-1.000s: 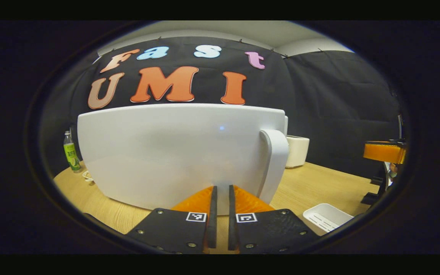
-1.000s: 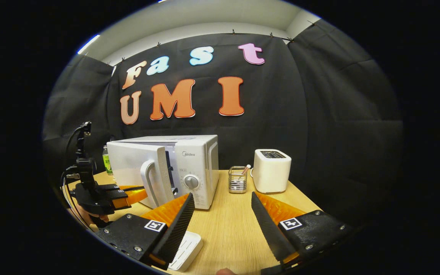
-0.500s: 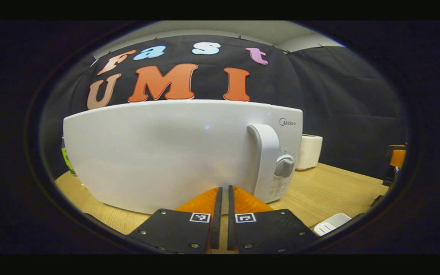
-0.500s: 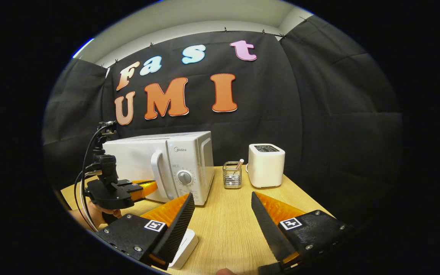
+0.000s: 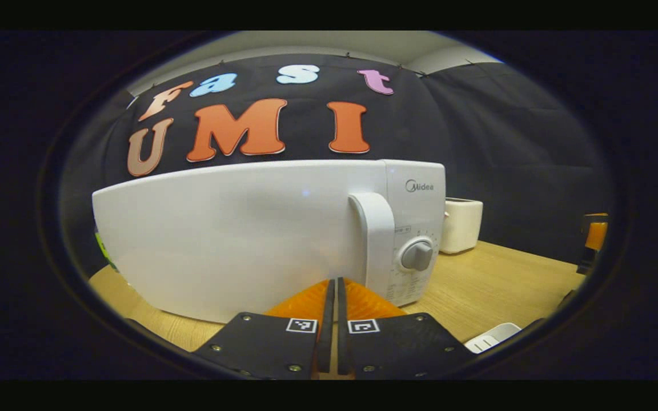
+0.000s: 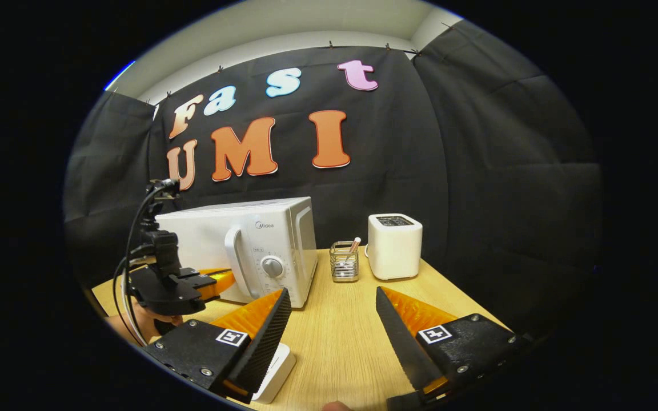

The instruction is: Open the microwave oven with the left hand, put the food in, and close the microwave oven.

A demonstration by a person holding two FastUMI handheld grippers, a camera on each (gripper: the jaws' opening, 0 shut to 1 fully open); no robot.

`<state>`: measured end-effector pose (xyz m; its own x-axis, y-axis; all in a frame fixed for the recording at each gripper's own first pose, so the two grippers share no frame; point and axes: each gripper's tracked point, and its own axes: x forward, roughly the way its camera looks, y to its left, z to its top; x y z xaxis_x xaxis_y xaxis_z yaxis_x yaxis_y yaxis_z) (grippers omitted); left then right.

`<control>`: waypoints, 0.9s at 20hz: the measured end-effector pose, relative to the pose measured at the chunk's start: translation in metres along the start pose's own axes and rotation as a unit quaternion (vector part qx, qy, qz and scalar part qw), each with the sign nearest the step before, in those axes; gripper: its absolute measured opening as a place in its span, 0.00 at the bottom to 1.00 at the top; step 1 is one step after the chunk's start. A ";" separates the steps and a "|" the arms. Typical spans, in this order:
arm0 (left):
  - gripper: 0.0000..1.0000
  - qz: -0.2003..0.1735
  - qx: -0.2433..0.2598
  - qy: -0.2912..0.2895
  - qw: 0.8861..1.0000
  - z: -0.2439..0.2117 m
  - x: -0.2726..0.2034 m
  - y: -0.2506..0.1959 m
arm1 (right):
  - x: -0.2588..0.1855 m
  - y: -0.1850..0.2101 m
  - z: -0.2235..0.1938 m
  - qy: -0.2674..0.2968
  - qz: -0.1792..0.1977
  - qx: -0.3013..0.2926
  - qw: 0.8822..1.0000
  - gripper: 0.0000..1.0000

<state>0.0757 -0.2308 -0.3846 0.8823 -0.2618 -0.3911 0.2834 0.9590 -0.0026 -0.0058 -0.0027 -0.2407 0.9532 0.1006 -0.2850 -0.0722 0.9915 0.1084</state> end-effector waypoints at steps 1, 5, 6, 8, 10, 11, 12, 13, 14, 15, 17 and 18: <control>0.08 -0.002 -0.001 -0.004 1.000 0.011 -0.008 0.001 | 0.000 0.000 0.007 -0.005 0.000 -0.002 1.000 0.93; 0.01 0.014 0.002 -0.042 0.999 0.067 -0.049 0.027 | 0.000 0.003 0.039 -0.029 -0.002 -0.011 1.000 0.93; 0.01 0.016 0.002 -0.048 0.999 0.079 -0.061 0.033 | 0.001 0.004 0.049 -0.036 -0.004 -0.015 0.999 0.93; 0.02 0.032 -0.003 -0.060 0.998 0.103 -0.082 0.055 | -0.001 0.009 0.072 -0.051 -0.007 -0.021 0.998 0.93; 0.11 0.053 -0.010 -0.073 0.996 0.128 -0.108 0.083 | -0.002 0.011 0.090 -0.060 -0.015 -0.026 0.998 0.93; 0.16 0.062 -0.012 -0.079 0.995 0.137 -0.121 0.096 | -0.004 0.014 0.102 -0.069 -0.017 -0.029 0.997 0.93; 0.19 0.074 -0.012 -0.083 0.994 0.146 -0.134 0.112 | -0.007 0.017 0.115 -0.079 -0.017 -0.031 0.996 0.93; 0.25 0.089 -0.011 -0.088 0.992 0.155 -0.148 0.129 | -0.010 0.020 0.126 -0.087 -0.017 -0.032 0.996 0.93; 0.27 0.103 -0.011 -0.093 0.990 0.163 -0.159 0.144 | -0.013 0.025 0.138 -0.095 -0.015 -0.032 0.995 0.93; 0.33 0.114 -0.013 -0.094 0.989 0.169 -0.173 0.157 | -0.016 0.028 0.148 -0.100 -0.014 -0.034 0.994 0.93; 0.55 0.132 -0.011 -0.099 0.986 0.183 -0.200 0.182 | -0.020 0.036 0.162 -0.100 -0.011 -0.036 0.994 0.93; 0.59 0.144 -0.003 -0.105 0.984 0.191 -0.213 0.196 | -0.021 0.040 0.169 -0.099 -0.008 -0.036 0.994 0.93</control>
<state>0.0148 -0.0078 -0.1255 0.9843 0.0045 -0.1767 0.0089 0.9972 0.0746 0.0205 0.0212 -0.0691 0.9931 0.0726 -0.0923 -0.0697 0.9970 0.0344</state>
